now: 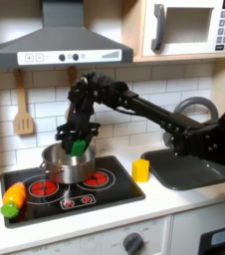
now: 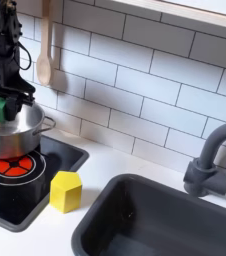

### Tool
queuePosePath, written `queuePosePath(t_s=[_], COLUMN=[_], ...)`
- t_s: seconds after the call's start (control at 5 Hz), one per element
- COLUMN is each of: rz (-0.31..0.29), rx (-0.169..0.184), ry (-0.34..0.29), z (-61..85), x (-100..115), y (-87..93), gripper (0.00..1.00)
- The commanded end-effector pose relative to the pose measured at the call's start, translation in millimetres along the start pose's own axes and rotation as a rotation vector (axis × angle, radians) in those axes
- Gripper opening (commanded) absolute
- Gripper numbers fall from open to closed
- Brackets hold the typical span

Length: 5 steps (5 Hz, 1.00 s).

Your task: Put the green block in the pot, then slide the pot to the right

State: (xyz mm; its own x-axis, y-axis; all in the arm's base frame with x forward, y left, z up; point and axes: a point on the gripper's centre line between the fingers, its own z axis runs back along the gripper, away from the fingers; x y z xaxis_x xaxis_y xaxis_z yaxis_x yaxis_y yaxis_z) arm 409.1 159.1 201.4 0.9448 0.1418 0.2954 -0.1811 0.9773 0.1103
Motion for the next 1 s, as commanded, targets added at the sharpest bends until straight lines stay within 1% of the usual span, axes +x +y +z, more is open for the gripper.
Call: queuePosePath(t_s=[0.0, 0.2, 0.4, 0.6, 0.8], rz=[0.028, 0.008, -0.015, -0.029, -0.033], rx=[-0.019, -0.031, -0.026, -0.024, -0.028], ry=[-0.019, -0.017, 0.017, 0.034, 0.054], z=[-4.9, -0.9, -4.7, -5.5, -10.1], x=[6.8, 8.1, 4.1, 1.2, -0.5], y=[2.7, -1.0, -1.8, -2.4, -2.9], gripper=[0.0, 0.0, 1.0, 1.0, 1.0])
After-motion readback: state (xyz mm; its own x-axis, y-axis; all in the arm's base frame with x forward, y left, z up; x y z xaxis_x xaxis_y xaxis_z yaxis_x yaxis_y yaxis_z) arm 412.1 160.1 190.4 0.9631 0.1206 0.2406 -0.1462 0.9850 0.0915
